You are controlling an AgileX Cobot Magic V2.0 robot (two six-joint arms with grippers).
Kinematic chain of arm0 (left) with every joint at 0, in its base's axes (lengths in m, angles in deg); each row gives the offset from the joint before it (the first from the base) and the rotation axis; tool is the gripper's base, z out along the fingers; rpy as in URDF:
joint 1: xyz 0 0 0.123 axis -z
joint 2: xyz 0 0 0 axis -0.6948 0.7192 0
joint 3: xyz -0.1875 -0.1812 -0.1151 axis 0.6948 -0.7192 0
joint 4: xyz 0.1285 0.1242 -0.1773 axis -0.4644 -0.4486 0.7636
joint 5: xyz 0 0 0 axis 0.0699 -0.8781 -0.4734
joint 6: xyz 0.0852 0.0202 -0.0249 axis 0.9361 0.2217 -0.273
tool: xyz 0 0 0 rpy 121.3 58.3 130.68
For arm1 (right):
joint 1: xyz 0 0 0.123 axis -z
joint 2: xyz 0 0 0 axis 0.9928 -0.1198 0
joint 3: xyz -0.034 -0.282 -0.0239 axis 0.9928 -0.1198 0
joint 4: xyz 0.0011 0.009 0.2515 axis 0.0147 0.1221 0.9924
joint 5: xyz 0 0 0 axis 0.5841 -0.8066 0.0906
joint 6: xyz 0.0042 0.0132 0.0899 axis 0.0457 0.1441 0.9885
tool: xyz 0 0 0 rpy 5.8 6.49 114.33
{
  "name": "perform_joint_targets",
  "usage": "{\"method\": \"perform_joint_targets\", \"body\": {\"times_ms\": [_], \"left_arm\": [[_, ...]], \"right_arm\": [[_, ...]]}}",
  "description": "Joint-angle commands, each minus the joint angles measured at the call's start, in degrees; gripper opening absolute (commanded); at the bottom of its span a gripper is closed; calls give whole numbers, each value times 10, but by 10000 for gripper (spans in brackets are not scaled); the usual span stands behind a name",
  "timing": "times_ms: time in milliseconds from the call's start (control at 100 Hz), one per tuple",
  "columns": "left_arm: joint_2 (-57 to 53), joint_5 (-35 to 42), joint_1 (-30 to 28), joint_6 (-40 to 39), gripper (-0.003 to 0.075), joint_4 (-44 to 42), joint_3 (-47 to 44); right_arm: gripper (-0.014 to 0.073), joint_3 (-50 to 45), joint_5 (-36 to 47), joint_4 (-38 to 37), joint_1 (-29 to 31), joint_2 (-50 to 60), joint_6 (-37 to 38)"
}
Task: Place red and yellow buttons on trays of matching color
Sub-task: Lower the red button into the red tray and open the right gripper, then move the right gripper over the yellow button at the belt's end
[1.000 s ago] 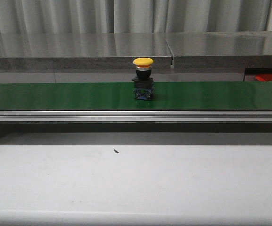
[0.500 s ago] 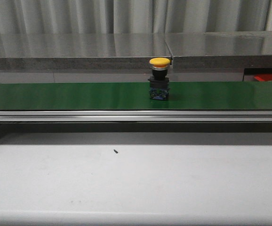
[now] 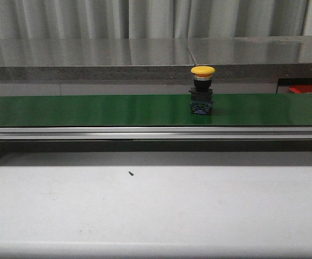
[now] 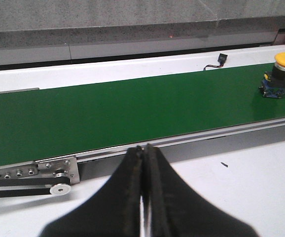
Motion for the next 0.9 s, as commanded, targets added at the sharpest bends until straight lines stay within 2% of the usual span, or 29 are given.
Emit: {"method": "perform_joint_targets", "body": {"times_ms": [0, 150, 350, 510, 890], "left_arm": [[2, 35, 5, -3, -19, 19, 15], [2, 35, 5, -3, -19, 19, 15], [2, 35, 5, -3, -19, 19, 15], [2, 35, 5, -3, -19, 19, 15], [2, 35, 5, -3, -19, 19, 15]], "right_arm": [[545, 18, -21, 67, 0, 62, -39], [545, 0, -90, 117, -12, 98, -68], [545, -82, -109, 119, -57, 169, -95], [545, -197, -86, 119, -103, 234, -124], [545, -472, 35, 112, -197, 362, -202]]}}
